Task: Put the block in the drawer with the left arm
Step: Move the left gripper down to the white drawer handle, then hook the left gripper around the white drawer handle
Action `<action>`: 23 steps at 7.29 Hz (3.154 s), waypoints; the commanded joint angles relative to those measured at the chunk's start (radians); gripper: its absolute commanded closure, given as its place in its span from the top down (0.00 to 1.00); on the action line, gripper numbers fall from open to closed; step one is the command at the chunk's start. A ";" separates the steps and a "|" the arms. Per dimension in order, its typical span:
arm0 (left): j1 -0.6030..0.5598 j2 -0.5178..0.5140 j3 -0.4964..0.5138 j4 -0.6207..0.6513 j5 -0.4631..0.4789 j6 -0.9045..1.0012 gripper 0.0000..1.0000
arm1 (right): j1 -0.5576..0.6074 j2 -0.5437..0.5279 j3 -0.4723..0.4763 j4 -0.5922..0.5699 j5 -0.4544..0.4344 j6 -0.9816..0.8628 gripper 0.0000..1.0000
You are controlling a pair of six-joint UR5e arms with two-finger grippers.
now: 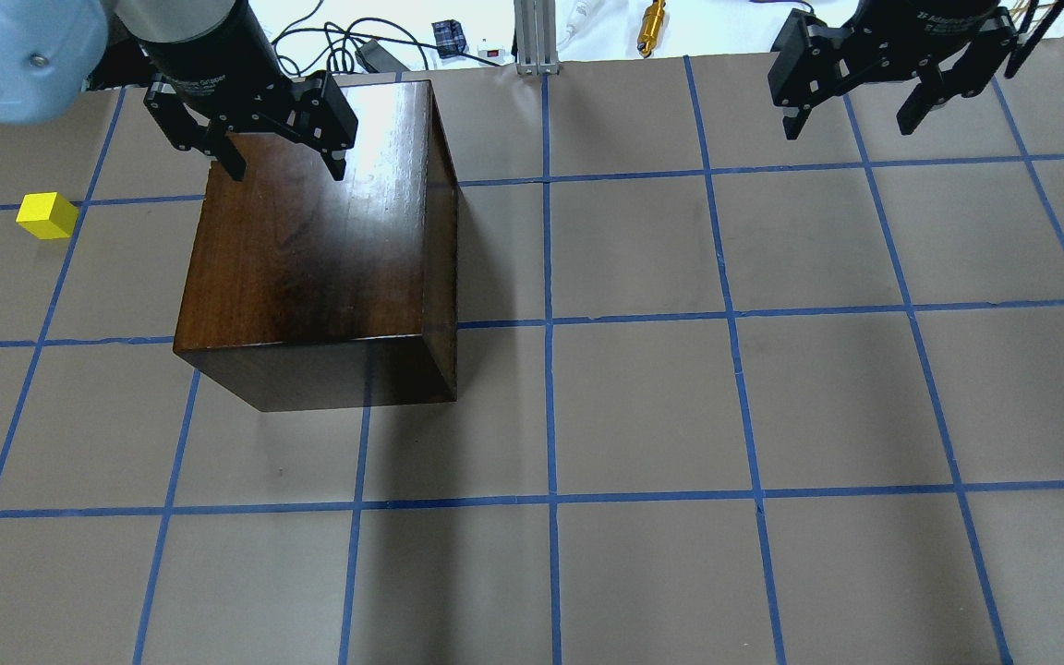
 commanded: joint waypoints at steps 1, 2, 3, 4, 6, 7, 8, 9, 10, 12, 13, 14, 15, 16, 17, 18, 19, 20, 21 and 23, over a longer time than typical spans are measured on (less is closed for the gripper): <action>0.000 0.009 -0.001 -0.003 0.005 0.000 1.00 | 0.000 0.001 0.000 0.000 -0.001 0.000 1.00; 0.000 0.011 -0.001 -0.003 0.005 0.002 1.00 | 0.000 0.001 0.000 0.000 0.001 0.000 1.00; 0.002 0.011 -0.003 -0.003 0.006 0.002 1.00 | 0.000 -0.001 0.000 0.000 -0.001 0.000 1.00; 0.008 0.012 0.001 -0.003 0.003 0.002 1.00 | 0.000 0.001 0.000 0.000 -0.001 0.000 1.00; 0.011 0.004 -0.001 -0.003 -0.001 0.002 1.00 | 0.000 0.001 0.000 0.000 0.001 0.000 1.00; 0.029 -0.003 0.001 -0.002 0.000 0.011 1.00 | 0.000 0.001 0.000 0.000 0.001 0.000 1.00; 0.083 -0.008 0.001 -0.003 -0.001 0.064 1.00 | 0.000 0.001 0.000 0.000 -0.001 0.000 1.00; 0.135 -0.009 0.001 -0.002 -0.003 0.109 1.00 | -0.001 0.001 0.000 0.000 0.001 0.000 1.00; 0.198 -0.017 0.001 0.003 -0.003 0.132 1.00 | -0.002 0.001 0.000 0.000 -0.001 0.000 1.00; 0.330 -0.052 -0.007 0.003 -0.070 0.219 1.00 | -0.001 0.001 0.000 0.000 -0.001 0.000 1.00; 0.396 -0.078 -0.013 0.001 -0.107 0.285 1.00 | 0.000 0.001 0.000 0.000 -0.001 0.000 1.00; 0.442 -0.110 -0.016 0.003 -0.125 0.373 1.00 | 0.000 0.001 0.000 0.000 -0.001 0.000 1.00; 0.485 -0.150 -0.016 0.003 -0.167 0.420 1.00 | 0.000 0.001 0.000 0.000 -0.001 0.000 1.00; 0.505 -0.184 -0.016 0.007 -0.178 0.423 1.00 | -0.001 0.001 0.000 0.000 -0.001 0.000 1.00; 0.511 -0.213 -0.016 0.018 -0.181 0.455 1.00 | 0.000 0.001 0.000 0.000 -0.001 0.000 1.00; 0.513 -0.241 -0.019 0.021 -0.214 0.486 1.00 | 0.000 -0.001 0.000 0.000 0.001 0.000 1.00; 0.511 -0.270 -0.021 0.026 -0.227 0.483 1.00 | 0.000 0.001 0.000 0.000 -0.001 0.000 1.00; 0.511 -0.282 -0.039 0.026 -0.245 0.476 1.00 | -0.001 0.001 0.000 0.000 -0.001 0.000 1.00; 0.511 -0.284 -0.061 0.065 -0.247 0.477 1.00 | 0.000 0.001 0.000 0.000 -0.001 0.000 1.00; 0.511 -0.293 -0.072 0.073 -0.245 0.462 1.00 | 0.000 0.001 0.000 0.000 -0.001 0.000 1.00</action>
